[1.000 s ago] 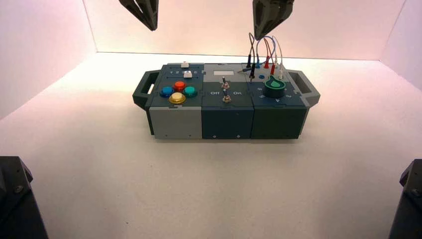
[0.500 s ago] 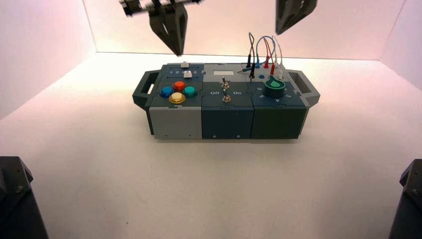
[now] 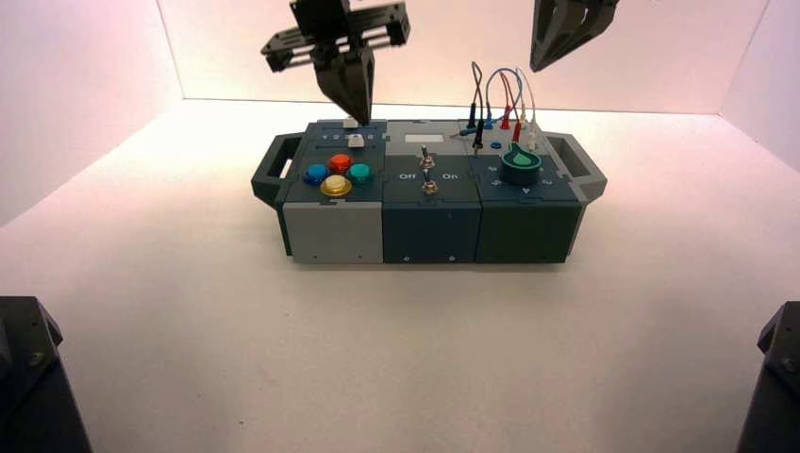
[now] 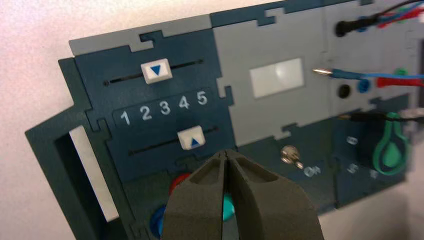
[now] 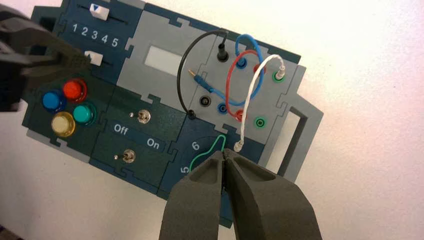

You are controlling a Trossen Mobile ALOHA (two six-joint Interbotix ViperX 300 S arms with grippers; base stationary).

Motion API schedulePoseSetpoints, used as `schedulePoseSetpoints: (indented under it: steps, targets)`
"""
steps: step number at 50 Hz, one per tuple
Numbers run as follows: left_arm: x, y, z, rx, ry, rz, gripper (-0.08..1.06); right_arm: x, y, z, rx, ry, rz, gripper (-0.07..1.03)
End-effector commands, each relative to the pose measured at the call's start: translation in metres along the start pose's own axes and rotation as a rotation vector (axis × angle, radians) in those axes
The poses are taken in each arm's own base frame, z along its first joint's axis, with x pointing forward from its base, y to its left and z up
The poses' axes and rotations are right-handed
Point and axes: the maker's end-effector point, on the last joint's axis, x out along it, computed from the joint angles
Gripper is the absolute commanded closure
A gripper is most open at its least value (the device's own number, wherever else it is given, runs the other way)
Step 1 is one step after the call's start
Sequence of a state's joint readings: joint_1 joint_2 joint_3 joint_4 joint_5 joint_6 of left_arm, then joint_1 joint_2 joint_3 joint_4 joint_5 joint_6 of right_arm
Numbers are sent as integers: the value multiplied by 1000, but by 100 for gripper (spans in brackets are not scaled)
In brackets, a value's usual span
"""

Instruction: Move the bottom slider to position 2.

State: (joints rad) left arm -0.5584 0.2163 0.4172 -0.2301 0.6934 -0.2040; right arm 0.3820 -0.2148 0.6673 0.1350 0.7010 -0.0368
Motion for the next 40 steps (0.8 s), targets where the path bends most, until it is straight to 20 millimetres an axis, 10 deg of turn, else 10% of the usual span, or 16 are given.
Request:
schedulePoseSetpoints:
  steps: [1, 40]
  targets:
    - [-1, -3, 11, 5, -36, -3, 101, -11, 9, 7, -7, -52, 19, 98]
    - [8, -5, 26, 21, -53, 7, 101, -34, 24, -3, -18, -140, 74, 98]
